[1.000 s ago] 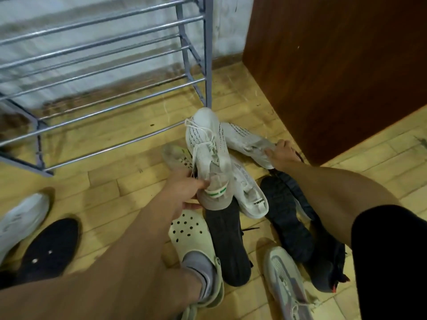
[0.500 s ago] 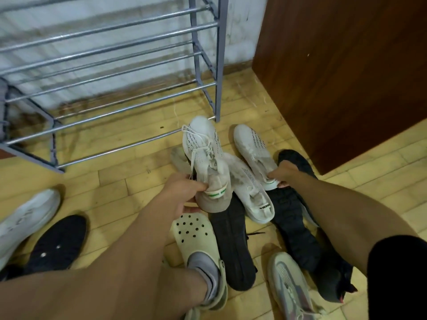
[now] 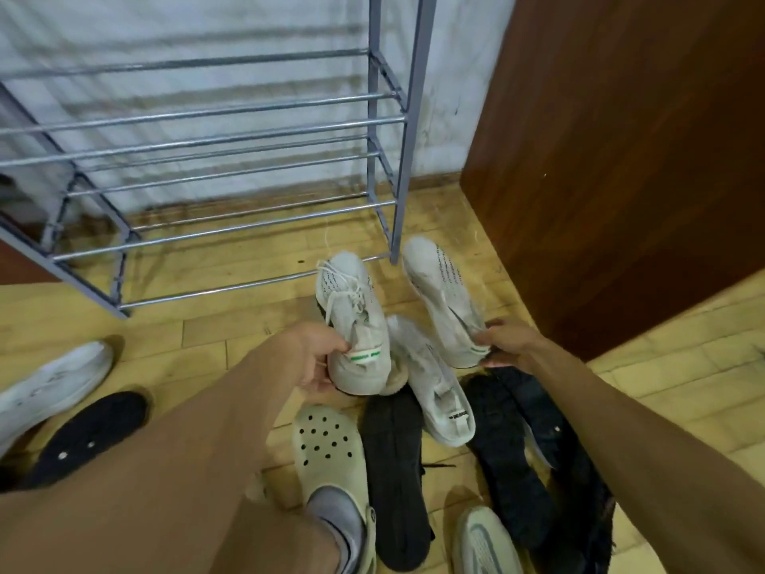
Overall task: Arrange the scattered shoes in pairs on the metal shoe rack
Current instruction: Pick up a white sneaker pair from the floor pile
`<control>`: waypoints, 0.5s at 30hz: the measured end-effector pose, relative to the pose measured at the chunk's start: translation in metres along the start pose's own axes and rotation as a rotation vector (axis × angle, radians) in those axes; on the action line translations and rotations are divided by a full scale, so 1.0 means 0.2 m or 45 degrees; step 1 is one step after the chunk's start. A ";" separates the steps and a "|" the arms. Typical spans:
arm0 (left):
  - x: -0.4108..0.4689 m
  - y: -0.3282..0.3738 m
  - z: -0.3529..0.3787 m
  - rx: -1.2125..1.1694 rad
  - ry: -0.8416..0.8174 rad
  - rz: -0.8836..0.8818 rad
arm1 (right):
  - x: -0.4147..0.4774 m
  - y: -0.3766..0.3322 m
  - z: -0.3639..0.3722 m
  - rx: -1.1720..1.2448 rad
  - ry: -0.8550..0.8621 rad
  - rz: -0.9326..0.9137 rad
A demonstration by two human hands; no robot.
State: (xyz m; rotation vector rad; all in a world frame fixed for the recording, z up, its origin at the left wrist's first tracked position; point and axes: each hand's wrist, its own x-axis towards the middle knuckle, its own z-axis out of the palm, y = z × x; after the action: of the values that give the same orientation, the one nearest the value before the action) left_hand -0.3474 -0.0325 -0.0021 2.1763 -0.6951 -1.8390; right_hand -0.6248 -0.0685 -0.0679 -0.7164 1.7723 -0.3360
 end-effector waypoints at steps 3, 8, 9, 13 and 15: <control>0.07 0.07 -0.02 -0.050 -0.008 -0.007 | 0.04 -0.10 0.11 0.018 -0.037 -0.038; 0.29 0.14 -0.11 -0.090 0.050 -0.026 | 0.17 -0.25 0.30 0.014 -0.112 -0.093; 0.34 0.15 -0.12 -0.116 0.058 -0.034 | 0.21 -0.29 0.34 0.035 -0.120 -0.110; 0.55 0.21 -0.20 -0.218 0.128 0.009 | 0.37 -0.42 0.47 0.099 -0.096 -0.179; 0.65 0.26 -0.26 -0.245 0.148 0.041 | 0.46 -0.48 0.53 0.110 -0.071 -0.230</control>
State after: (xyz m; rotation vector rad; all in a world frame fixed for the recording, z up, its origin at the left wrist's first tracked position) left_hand -0.2946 -0.1468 -0.0819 2.1145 -0.5043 -1.6727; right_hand -0.5139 -0.1855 -0.1180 -0.8184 1.6341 -0.5064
